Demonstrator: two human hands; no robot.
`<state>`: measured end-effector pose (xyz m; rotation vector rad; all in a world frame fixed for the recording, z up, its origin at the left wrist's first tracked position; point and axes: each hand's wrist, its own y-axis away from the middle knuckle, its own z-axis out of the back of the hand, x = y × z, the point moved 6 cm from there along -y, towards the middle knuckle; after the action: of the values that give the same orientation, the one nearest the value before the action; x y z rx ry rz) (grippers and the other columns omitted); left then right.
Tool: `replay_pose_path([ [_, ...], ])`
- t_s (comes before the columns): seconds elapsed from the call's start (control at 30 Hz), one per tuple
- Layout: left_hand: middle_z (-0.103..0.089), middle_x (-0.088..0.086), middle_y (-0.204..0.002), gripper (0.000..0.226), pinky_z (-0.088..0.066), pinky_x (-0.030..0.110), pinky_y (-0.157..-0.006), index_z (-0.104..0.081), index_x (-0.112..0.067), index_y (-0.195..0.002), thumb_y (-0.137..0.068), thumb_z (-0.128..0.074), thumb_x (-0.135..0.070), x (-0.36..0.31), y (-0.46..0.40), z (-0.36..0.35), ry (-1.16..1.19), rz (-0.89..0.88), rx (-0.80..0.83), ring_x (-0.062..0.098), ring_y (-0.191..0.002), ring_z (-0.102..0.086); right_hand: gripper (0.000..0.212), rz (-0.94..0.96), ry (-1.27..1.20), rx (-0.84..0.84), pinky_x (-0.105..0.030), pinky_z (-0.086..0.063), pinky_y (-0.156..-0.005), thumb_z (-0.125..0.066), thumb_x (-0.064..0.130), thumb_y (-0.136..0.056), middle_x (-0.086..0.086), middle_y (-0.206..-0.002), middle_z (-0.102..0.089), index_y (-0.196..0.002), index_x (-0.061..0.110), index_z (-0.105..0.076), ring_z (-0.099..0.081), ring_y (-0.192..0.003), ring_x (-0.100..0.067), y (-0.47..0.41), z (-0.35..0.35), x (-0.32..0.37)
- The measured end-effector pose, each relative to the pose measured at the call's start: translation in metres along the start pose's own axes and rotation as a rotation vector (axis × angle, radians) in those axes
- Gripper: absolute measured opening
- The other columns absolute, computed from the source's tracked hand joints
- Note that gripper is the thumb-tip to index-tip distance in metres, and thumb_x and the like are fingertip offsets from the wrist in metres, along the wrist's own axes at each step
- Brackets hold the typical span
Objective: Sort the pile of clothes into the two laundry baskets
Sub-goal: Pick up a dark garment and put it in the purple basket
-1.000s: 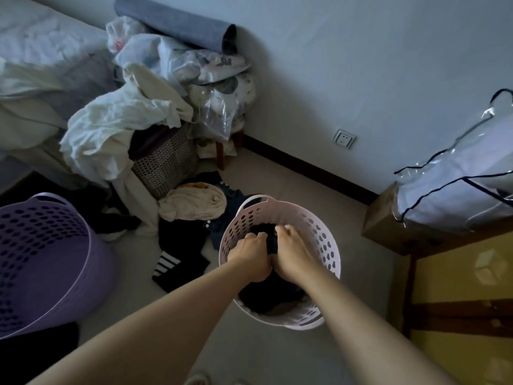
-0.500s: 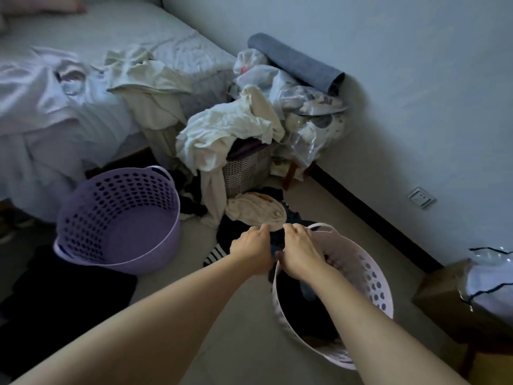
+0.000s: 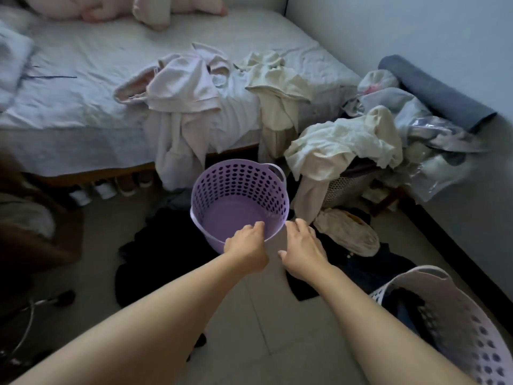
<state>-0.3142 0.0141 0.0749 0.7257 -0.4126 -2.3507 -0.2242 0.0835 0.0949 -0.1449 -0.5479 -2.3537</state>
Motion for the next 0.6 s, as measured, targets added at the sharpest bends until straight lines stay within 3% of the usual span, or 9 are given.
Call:
replay_pose_path([
  [0.27, -0.046, 0.006, -0.136, 0.065, -0.042, 0.041, -0.102, -0.032, -0.018, -0.139, -0.084, -0.065, -0.028, 0.172, 0.018, 0.051, 0.065, 0.207, -0.014, 0.026, -0.128, -0.045, 0.068, 0.132, 0.031, 0.122, -0.04, -0.024, -0.114, -0.057, 0.029, -0.092, -0.012, -0.155, -0.012, -0.146, 0.013, -0.019, -0.013, -0.144, -0.029, -0.036, -0.061, 0.16],
  [0.6, -0.046, 0.003, -0.139, 0.071, -0.041, 0.04, -0.103, -0.029, -0.02, -0.143, -0.084, -0.067, -0.029, 0.285, 0.008, 0.047, 0.183, 0.41, -0.066, 0.024, -0.129, -0.046, 0.07, 0.294, 0.096, 0.218, -0.039, -0.026, -0.113, -0.06, 0.028, -0.09, -0.011, -0.152, -0.018, -0.145, 0.013, -0.02, -0.017, -0.142, -0.028, -0.087, -0.135, 0.249],
])
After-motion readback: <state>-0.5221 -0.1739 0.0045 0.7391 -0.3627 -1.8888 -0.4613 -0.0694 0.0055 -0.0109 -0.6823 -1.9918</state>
